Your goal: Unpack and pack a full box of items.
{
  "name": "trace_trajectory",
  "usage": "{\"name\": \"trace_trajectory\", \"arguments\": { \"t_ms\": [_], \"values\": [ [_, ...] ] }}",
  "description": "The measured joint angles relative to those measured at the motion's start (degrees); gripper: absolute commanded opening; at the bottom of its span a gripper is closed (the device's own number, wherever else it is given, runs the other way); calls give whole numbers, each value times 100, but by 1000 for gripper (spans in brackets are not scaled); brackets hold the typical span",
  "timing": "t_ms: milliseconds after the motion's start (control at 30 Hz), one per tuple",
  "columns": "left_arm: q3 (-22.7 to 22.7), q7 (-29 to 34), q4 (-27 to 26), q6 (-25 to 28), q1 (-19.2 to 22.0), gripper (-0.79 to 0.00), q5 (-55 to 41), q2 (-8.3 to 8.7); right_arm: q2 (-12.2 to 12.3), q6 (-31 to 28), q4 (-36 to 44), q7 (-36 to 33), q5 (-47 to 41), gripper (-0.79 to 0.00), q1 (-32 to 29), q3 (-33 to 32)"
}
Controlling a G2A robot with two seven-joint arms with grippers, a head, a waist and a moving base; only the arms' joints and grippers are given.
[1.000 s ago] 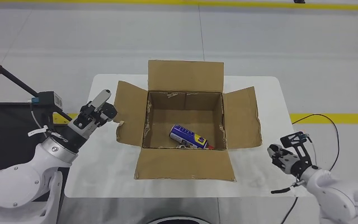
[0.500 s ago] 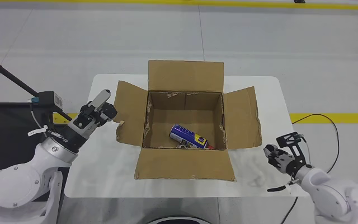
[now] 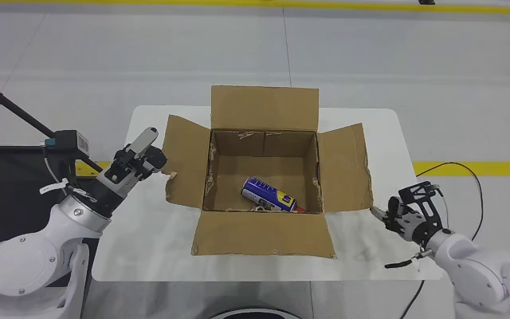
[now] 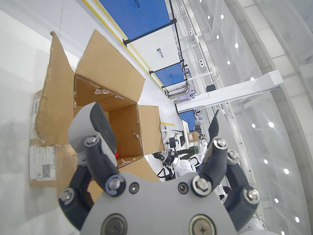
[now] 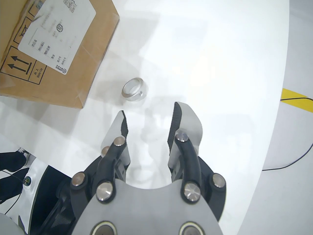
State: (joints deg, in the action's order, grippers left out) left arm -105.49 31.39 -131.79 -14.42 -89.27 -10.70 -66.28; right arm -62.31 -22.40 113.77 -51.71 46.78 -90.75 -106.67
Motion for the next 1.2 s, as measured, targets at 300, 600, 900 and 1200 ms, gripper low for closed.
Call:
{"name": "trace_trajectory", "arguments": {
  "t_ms": [300,600,900,1200],
  "values": [
    [-291,-221,35,97,64,0,-32,20,103,-87,631,-238,-419,0,316,-413],
    [-1149,19,260,28,-132,0,49,76,196,231,1184,-309,-1508,0,1262,-181],
    [-1749,968,258,0,-878,0,-25,117,207,284,1181,-380,-1585,0,1397,-83],
    [-1439,1256,374,-174,-1027,0,97,163,205,197,1256,-61,-1602,0,1472,652]
  ]
}}
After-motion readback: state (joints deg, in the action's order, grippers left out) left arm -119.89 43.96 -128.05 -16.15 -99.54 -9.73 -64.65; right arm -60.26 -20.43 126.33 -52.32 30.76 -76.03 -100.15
